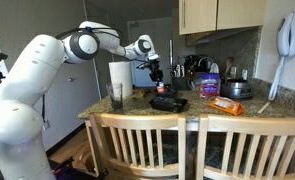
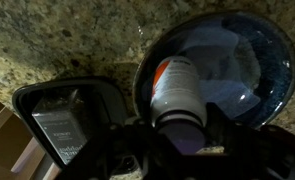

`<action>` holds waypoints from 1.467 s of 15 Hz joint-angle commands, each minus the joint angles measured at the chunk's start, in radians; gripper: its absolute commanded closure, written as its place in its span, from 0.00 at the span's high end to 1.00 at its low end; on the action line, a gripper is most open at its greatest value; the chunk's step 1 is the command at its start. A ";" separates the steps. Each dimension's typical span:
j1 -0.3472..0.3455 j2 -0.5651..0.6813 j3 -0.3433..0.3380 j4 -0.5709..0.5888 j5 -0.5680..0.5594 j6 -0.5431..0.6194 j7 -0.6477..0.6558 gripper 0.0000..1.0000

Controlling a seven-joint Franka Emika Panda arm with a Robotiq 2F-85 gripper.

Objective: Put the white bottle in the bowl, remove the white bottle from the bowl and put it on the countertop

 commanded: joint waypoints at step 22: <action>0.165 -0.139 -0.107 -0.043 -0.279 0.102 0.565 1.00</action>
